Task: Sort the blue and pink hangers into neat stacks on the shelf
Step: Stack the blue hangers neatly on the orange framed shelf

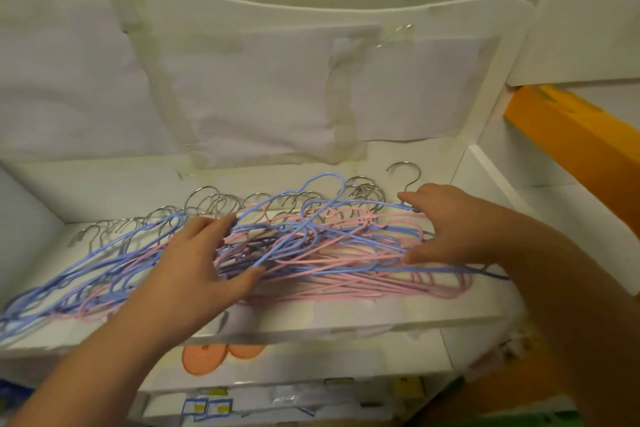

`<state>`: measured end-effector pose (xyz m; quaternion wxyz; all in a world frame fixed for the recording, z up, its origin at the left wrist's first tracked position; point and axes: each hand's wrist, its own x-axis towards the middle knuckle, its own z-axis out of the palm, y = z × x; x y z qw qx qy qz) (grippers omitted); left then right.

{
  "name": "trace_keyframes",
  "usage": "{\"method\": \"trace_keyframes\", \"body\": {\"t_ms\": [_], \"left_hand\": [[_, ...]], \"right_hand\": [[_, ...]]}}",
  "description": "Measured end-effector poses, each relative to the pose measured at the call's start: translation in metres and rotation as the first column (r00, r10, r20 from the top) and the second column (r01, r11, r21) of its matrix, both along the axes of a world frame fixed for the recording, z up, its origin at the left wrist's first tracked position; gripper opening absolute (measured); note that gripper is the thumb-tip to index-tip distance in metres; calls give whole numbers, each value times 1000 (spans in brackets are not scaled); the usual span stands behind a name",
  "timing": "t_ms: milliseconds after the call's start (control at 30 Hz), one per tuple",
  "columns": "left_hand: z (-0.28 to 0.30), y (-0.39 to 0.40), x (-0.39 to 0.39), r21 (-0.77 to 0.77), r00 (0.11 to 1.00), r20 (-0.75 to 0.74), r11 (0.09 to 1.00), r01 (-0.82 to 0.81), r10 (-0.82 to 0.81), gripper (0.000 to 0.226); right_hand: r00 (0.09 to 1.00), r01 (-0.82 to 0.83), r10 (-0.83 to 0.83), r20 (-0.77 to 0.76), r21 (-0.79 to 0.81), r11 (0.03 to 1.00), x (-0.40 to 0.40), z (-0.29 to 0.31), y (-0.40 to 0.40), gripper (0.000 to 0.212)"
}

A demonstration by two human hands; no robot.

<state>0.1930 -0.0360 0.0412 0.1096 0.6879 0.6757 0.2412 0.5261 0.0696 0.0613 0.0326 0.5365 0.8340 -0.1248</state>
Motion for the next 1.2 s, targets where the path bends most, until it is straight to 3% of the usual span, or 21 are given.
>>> {"method": "trace_keyframes", "body": {"t_ms": [100,333,533,633,867,1033,1200], "left_hand": [[0,-11,4,7,999,-18,999,-42,42,83],[4,-38,6,42,993,-1,992,-116,116,78],[14,-59,-4,46,998,3,997,-60,60,78],[15,-67,-10,28,996,-90,999,17,-15,83],[-2,-87,40,66,949,-165,957,283,-269,90],[3,-107,123,131,859,-167,852,506,-485,86],[18,-129,211,155,742,-210,727,669,-637,83]], "right_hand": [[1000,-4,5,-25,44,999,4,-2,4,99],[968,136,-113,-224,90,987,-1,-1,-17,95],[846,321,-223,-484,128,939,2,8,-77,90],[767,395,-253,-589,124,910,7,11,-123,91],[787,523,-368,-495,218,824,37,21,-251,85],[713,693,-567,-413,290,660,89,31,-339,79],[627,777,-671,-395,264,571,152,39,-409,73]]}}
